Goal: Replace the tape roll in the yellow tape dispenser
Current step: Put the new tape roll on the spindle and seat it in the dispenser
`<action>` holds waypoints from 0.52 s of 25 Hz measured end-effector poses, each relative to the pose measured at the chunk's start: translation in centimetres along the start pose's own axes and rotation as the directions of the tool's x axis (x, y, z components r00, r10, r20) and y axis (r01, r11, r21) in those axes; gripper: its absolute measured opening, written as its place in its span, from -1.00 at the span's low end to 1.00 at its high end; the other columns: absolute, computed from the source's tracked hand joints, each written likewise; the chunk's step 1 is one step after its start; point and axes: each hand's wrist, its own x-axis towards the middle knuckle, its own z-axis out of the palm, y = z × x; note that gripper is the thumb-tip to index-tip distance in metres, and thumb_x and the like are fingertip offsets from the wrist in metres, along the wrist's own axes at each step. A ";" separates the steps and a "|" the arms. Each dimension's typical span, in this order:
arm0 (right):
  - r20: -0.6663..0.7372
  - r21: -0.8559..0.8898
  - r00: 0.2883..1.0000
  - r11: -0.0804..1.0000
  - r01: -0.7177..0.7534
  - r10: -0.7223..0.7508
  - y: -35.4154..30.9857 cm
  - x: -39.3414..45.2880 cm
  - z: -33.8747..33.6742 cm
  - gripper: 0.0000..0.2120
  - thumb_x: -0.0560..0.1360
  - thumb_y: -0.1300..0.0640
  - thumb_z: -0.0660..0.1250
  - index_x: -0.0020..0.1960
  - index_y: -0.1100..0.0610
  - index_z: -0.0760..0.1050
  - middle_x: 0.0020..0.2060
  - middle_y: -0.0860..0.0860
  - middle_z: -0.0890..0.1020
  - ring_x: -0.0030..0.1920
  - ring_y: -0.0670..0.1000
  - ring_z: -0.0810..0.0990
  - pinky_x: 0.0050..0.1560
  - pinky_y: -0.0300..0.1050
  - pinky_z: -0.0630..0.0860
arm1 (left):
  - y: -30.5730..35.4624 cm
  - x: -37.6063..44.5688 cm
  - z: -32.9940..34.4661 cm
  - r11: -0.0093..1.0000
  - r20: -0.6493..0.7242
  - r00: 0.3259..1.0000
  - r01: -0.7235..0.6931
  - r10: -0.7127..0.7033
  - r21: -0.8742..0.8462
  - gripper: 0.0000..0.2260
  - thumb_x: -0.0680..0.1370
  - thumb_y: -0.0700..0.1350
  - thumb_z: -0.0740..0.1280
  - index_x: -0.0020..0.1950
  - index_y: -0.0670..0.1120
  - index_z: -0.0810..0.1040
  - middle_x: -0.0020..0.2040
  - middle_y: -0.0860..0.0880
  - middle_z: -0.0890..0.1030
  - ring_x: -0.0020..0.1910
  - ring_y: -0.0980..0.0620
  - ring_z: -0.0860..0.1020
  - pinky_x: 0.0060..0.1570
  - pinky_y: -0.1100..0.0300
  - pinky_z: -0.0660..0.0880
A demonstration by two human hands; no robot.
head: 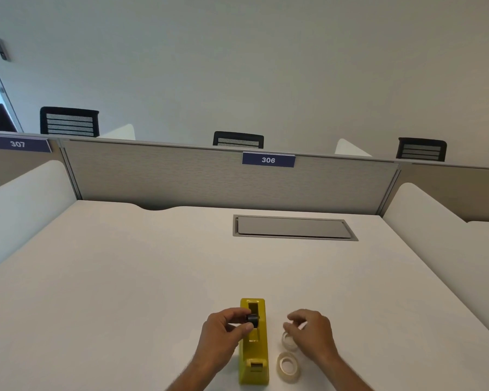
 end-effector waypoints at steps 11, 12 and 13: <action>0.221 0.002 0.812 0.833 0.553 -0.540 -4.4 -1.3 0.3 -0.60 0.45 -0.13 0.38 0.27 -0.13 0.53 0.02 -0.17 0.66 -0.09 -0.13 0.60 -0.15 -0.27 0.62 | -0.1 0.7 0.3 0.996 0.040 0.996 -0.083 0.082 0.030 -0.75 0.48 -0.19 0.49 0.03 0.16 0.69 -0.08 0.18 0.75 -0.04 0.20 0.69 0.18 0.11 0.61; 0.219 -0.001 0.811 0.831 0.557 -0.543 -4.4 -1.2 0.3 -0.63 0.46 -0.13 0.39 0.26 -0.13 0.54 0.02 -0.17 0.67 -0.09 -0.13 0.61 -0.14 -0.25 0.63 | -0.1 0.7 0.3 0.996 0.041 0.996 -0.081 0.080 0.040 -0.76 0.49 -0.17 0.49 0.03 0.17 0.69 -0.07 0.18 0.75 -0.03 0.20 0.68 0.18 0.12 0.61; 0.219 -0.005 0.811 0.831 0.557 -0.542 -4.4 -1.2 0.4 -0.64 0.47 -0.13 0.40 0.25 -0.13 0.55 0.02 -0.18 0.68 -0.09 -0.13 0.61 -0.13 -0.23 0.64 | -0.2 0.7 0.4 0.996 0.042 0.996 -0.081 0.079 0.049 -0.76 0.49 -0.16 0.49 0.04 0.17 0.69 -0.07 0.19 0.74 -0.03 0.21 0.68 0.17 0.13 0.61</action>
